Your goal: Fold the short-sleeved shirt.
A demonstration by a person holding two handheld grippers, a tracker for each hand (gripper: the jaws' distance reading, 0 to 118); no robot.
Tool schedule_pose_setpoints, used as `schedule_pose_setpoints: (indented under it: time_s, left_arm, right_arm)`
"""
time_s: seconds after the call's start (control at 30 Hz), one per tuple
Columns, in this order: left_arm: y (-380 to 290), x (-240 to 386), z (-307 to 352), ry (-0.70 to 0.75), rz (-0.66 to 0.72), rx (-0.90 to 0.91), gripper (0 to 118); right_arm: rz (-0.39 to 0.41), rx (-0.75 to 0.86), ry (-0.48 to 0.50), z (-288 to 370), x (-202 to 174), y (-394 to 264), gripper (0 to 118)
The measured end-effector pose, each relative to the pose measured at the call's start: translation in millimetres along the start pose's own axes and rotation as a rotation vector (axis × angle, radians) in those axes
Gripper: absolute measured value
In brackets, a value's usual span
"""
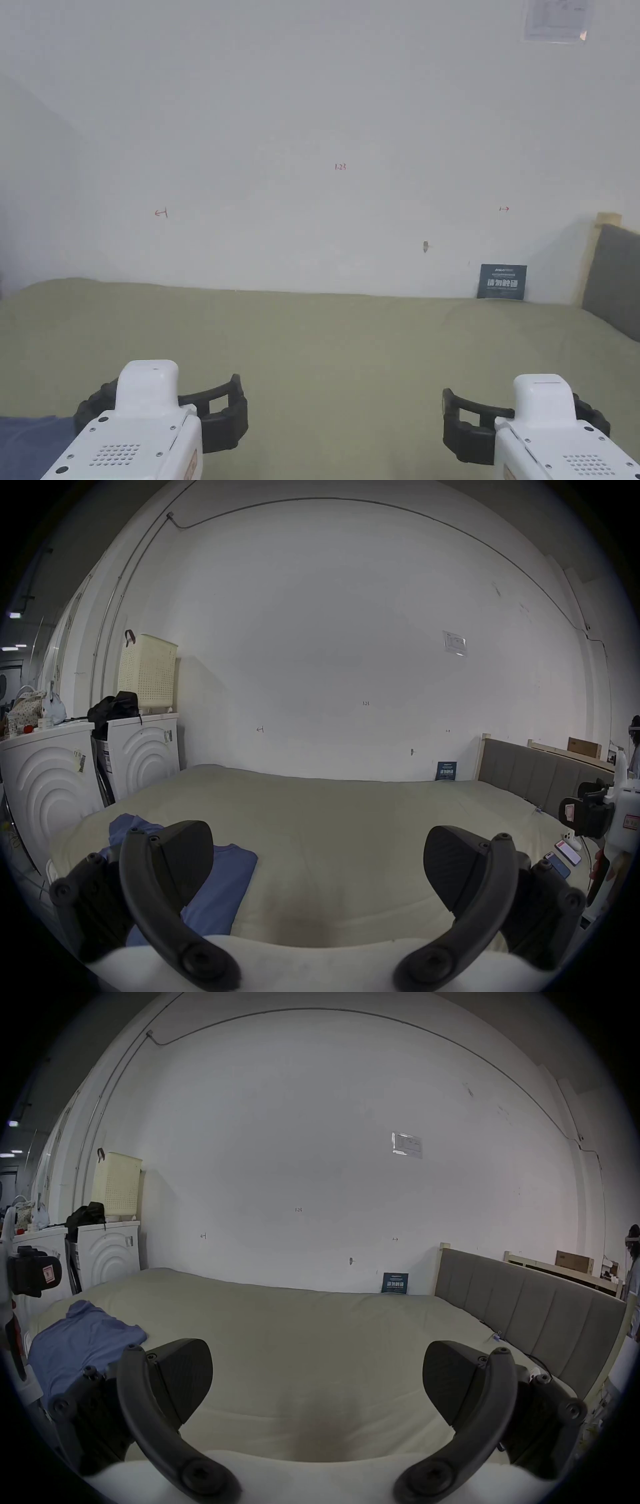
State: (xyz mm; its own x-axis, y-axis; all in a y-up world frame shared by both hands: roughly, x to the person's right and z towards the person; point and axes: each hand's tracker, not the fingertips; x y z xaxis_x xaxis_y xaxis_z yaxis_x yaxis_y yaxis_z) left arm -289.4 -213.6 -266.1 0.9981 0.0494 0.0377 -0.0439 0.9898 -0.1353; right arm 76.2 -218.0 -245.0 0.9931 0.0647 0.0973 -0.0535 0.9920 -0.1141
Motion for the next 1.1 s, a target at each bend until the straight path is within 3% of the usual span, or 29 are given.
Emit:
schedule_pose_setpoints:
  time_s: [1.1]
  left_arm:
    - [6.0, 3.7, -2.8, -0.004, 0.014, 0.059, 118]
  right_arm:
    - [0.001, 0.012, -0.017, -4.5, 1.6, 4.0, 118]
